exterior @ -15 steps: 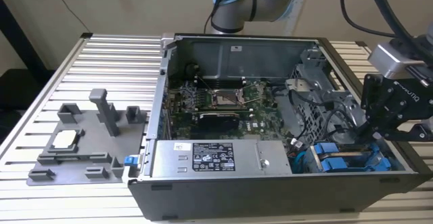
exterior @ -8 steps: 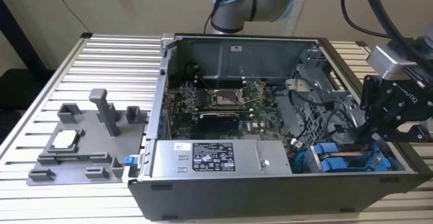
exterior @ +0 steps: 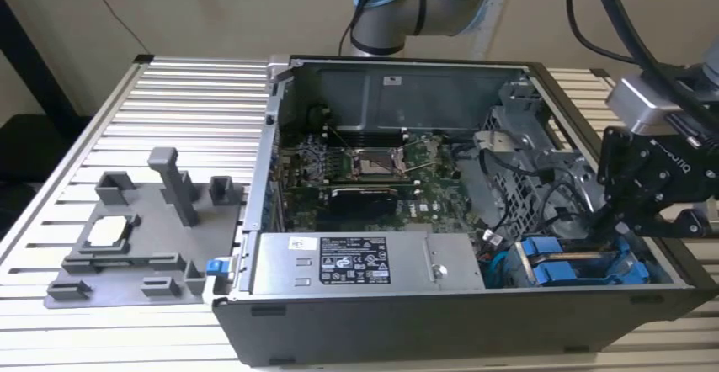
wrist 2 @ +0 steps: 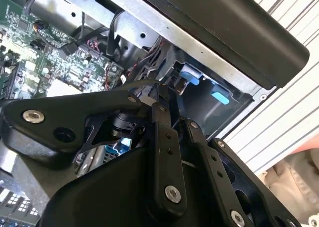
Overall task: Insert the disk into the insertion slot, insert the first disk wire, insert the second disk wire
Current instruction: 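Insert the first disk wire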
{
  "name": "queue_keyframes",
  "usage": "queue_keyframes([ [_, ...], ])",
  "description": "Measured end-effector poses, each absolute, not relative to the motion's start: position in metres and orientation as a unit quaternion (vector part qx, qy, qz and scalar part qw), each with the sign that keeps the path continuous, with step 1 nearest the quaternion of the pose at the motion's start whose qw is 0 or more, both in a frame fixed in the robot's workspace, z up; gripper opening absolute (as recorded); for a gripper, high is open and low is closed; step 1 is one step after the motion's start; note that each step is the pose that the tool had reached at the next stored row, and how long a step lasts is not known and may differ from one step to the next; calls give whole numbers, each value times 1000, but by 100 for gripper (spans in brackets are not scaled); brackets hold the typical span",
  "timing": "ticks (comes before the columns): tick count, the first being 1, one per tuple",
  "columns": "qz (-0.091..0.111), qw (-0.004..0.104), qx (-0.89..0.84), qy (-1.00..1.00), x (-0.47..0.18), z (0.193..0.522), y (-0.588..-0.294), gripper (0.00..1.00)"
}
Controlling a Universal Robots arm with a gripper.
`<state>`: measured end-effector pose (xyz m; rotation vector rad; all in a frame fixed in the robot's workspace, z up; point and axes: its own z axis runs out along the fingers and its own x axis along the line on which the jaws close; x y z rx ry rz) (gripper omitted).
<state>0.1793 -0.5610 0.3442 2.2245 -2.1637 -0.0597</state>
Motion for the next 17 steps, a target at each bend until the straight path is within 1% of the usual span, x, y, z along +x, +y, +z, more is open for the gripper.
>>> queue_keyframes([
  [17,-20,19,708,-706,180,341,-562,19],
])
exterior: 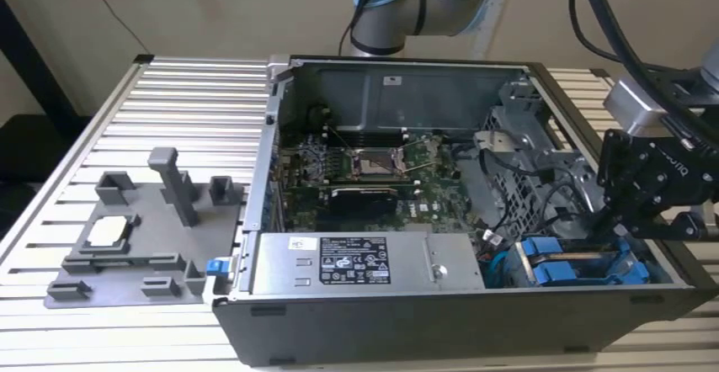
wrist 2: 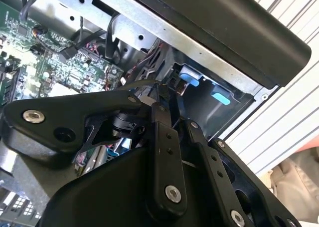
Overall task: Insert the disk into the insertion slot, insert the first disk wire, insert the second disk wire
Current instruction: 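Insert the first disk wire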
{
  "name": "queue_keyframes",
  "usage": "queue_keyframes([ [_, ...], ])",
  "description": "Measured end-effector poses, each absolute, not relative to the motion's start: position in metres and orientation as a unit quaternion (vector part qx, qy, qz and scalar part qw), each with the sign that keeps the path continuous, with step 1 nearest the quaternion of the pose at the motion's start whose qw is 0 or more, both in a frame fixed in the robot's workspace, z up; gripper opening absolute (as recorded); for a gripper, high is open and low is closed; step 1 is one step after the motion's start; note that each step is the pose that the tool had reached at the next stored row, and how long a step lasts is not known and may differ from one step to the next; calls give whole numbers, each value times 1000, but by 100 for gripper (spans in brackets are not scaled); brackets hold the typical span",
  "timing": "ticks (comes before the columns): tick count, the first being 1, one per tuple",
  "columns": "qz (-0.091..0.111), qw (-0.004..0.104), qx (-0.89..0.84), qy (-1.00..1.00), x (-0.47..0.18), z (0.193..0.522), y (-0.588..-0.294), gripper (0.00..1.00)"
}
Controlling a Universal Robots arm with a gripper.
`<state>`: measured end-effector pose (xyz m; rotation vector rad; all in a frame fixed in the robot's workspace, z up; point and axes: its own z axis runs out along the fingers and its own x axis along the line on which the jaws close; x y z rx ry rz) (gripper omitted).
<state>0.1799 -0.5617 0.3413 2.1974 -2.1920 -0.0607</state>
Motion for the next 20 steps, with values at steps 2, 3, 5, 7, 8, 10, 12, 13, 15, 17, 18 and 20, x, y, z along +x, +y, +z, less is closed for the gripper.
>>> queue_keyframes([
  [2,-19,19,708,-706,180,341,-562,19],
  [3,-19,19,708,-706,180,341,-562,19],
  [5,-20,19,708,-706,180,340,-562,19],
  [7,-20,19,708,-706,180,340,-562,19],
  [8,-19,19,708,-706,180,339,-562,19],
  [10,-19,19,708,-706,180,339,-562,19],
  [12,-19,19,708,-706,180,338,-562,19],
  [13,-20,19,708,-706,180,338,-562,19],
  [15,-20,19,708,-706,180,337,-562,19],
  [17,-19,19,708,-706,180,337,-562,19],
  [18,-19,19,708,-706,180,337,-562,19],
  [20,-19,19,708,-706,180,336,-562,19],
])
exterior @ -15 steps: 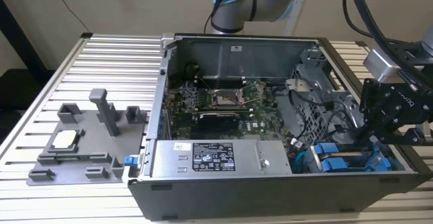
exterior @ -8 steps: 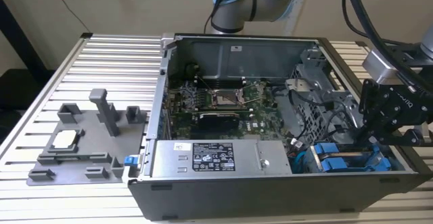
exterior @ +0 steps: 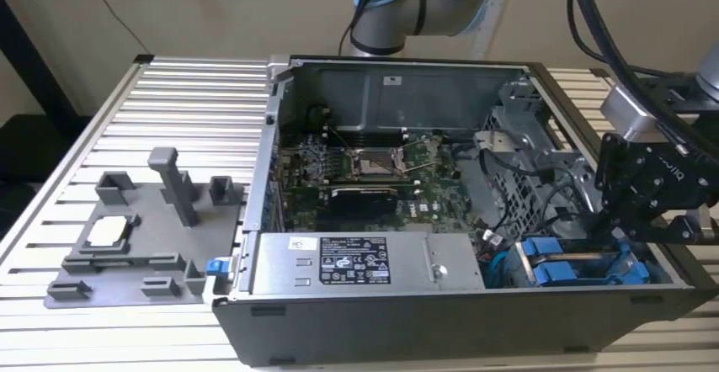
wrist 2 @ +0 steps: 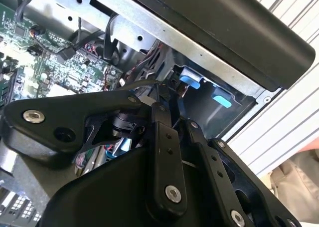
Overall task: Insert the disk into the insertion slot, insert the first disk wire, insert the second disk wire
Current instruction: 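Insert the first disk wire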
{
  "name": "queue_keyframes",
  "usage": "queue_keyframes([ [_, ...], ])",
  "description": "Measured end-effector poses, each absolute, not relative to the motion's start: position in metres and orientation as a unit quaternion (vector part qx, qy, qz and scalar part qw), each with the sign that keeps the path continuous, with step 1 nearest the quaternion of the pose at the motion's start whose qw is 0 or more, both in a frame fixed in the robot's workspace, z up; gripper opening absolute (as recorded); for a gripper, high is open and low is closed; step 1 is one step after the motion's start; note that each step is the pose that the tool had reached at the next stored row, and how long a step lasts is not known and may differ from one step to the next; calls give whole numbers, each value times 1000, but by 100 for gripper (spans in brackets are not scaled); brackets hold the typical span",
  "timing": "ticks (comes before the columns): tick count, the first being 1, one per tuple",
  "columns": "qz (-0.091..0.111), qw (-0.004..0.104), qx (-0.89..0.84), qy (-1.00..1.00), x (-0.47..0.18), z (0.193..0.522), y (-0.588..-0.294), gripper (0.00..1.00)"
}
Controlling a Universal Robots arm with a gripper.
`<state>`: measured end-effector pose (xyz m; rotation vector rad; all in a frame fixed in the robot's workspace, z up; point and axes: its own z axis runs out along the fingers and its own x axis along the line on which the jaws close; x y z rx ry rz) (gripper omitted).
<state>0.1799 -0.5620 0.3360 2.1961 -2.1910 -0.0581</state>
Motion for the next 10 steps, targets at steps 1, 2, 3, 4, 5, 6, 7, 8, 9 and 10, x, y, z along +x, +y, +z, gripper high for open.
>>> queue_keyframes([
  [1,-19,20,708,-706,180,336,-562,19],
  [2,-18,20,708,-706,180,335,-562,19],
  [3,-18,20,708,-706,180,335,-562,19],
  [4,-18,20,708,-706,180,335,-562,19],
  [5,-18,20,708,-706,180,335,-562,19],
  [6,-18,20,708,-706,180,335,-562,19],
  [7,-19,20,708,-706,180,334,-562,20],
  [8,-19,20,707,-706,180,334,-562,20],
  [9,-19,20,707,-706,180,335,-562,26],
  [10,-19,20,707,-706,180,336,-562,26],
])
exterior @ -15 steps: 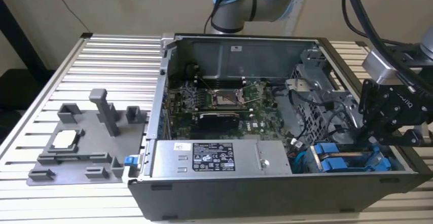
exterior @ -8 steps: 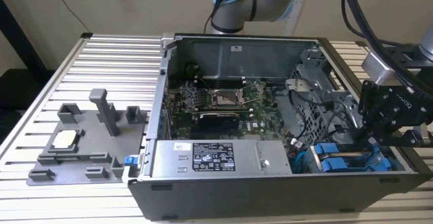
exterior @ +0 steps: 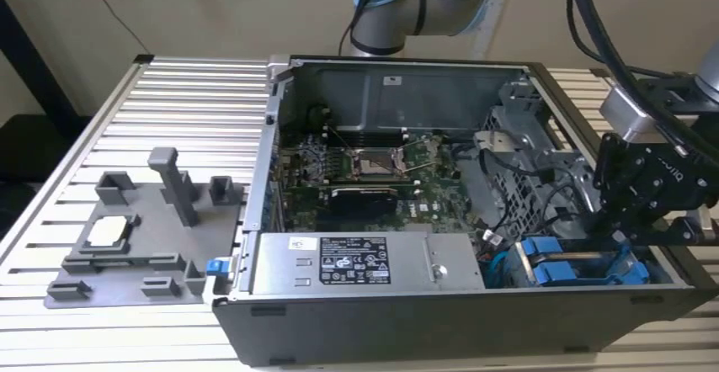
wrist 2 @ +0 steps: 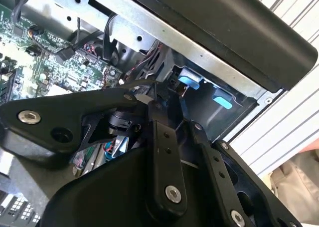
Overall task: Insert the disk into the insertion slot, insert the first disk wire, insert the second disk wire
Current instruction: 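Insert the first disk wire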
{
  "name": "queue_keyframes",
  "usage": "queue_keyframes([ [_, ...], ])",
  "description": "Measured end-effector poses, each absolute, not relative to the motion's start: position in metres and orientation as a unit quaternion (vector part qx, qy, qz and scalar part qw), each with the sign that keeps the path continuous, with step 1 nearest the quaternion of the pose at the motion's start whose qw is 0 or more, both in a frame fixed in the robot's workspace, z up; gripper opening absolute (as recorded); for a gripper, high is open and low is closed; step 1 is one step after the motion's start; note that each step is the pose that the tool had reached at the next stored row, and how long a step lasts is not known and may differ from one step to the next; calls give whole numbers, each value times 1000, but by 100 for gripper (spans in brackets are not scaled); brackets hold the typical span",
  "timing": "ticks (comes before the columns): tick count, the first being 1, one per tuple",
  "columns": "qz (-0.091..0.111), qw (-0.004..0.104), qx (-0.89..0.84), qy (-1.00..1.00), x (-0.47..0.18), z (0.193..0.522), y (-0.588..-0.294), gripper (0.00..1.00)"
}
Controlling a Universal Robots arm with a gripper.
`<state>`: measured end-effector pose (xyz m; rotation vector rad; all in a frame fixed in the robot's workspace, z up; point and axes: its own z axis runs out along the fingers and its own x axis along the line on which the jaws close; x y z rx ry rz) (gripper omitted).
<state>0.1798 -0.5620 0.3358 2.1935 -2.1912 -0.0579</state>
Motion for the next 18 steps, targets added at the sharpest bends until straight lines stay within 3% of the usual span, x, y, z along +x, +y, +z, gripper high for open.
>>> queue_keyframes([
  [18,-23,27,705,-709,180,369,-562,26],
])
